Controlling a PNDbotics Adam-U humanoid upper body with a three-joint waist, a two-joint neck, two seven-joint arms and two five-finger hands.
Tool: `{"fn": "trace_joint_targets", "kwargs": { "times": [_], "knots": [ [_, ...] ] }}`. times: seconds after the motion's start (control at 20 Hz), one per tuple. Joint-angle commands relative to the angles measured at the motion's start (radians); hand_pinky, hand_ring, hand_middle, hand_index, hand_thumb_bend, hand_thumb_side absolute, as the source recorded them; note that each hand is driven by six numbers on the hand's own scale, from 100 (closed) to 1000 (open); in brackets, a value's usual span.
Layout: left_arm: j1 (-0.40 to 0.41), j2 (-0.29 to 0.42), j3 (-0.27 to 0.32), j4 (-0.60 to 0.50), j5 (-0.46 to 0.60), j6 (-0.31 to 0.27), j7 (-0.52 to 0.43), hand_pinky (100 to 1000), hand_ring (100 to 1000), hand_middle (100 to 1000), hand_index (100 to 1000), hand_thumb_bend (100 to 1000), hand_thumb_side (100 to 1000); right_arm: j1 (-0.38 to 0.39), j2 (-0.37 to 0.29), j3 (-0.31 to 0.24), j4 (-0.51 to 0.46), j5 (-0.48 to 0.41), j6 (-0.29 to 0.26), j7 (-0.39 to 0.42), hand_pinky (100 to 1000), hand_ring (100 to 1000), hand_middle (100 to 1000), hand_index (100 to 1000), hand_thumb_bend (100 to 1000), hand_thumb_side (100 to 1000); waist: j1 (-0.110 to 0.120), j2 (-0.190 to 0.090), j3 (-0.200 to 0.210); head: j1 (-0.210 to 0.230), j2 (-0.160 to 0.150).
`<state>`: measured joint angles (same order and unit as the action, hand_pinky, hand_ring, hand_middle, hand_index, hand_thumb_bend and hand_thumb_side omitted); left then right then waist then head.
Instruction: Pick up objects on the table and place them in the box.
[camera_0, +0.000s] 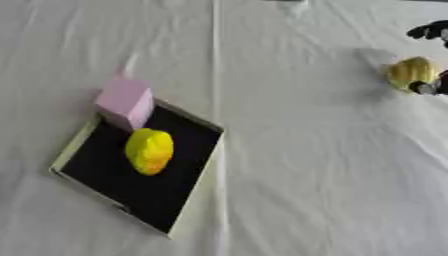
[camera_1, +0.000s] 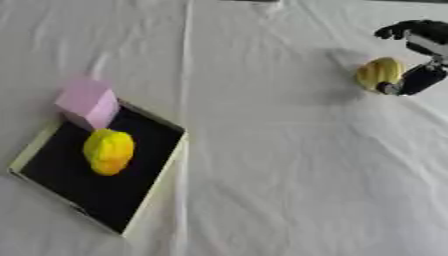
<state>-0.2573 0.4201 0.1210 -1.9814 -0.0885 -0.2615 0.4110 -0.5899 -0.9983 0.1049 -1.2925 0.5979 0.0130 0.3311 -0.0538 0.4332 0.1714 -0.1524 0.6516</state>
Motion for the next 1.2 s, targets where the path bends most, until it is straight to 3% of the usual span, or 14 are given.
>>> {"fn": "trace_joint_targets", "kwargs": {
  "times": [0.05, 0.6, 0.7, 0.85, 0.95, 1.2],
  "knots": [
    [-0.008, 0.008, 0.005, -0.019, 0.002, -0.002, -0.004, 819, 812, 790, 864, 165, 425, -0.022, -0.022, -0.001, 0.045, 0.044, -0.006, 0.007, 915, 930, 887, 950, 407, 100, 0.001, -0.017, 0.0, -0.003, -0.011],
    [-0.006, 0.005, 0.003, -0.019, 0.005, 0.001, -0.006, 819, 813, 791, 864, 159, 431, -0.052, -0.003, -0.005, 0.118, 0.083, -0.008, 0.007, 905, 917, 845, 921, 358, 100, -0.002, -0.012, -0.001, -0.001, -0.009],
    [-0.006, 0.004, 0.003, -0.019, 0.005, 0.002, -0.007, 820, 814, 792, 864, 160, 432, -0.052, 0.0, -0.007, 0.113, 0.065, -0.005, 0.004, 896, 902, 780, 872, 344, 100, -0.002, -0.012, -0.002, 0.0, -0.008],
    [-0.005, 0.005, 0.003, -0.019, 0.003, 0.002, -0.009, 820, 815, 792, 863, 158, 429, -0.048, -0.001, -0.006, 0.087, 0.015, -0.005, -0.003, 860, 844, 573, 690, 163, 100, -0.002, -0.014, -0.004, -0.001, -0.006],
    [-0.003, 0.005, 0.004, -0.019, 0.003, 0.003, -0.009, 820, 815, 792, 863, 158, 432, -0.042, -0.004, -0.003, 0.064, -0.019, -0.009, -0.004, 840, 804, 493, 599, 100, 100, -0.003, -0.015, -0.005, -0.001, -0.005],
    [-0.001, 0.005, 0.004, -0.019, 0.004, 0.005, -0.008, 821, 815, 793, 864, 157, 434, -0.037, -0.011, -0.012, 0.005, -0.07, 0.008, -0.059, 814, 753, 435, 508, 100, 100, -0.005, -0.023, -0.008, -0.001, -0.002]
  ]
}}
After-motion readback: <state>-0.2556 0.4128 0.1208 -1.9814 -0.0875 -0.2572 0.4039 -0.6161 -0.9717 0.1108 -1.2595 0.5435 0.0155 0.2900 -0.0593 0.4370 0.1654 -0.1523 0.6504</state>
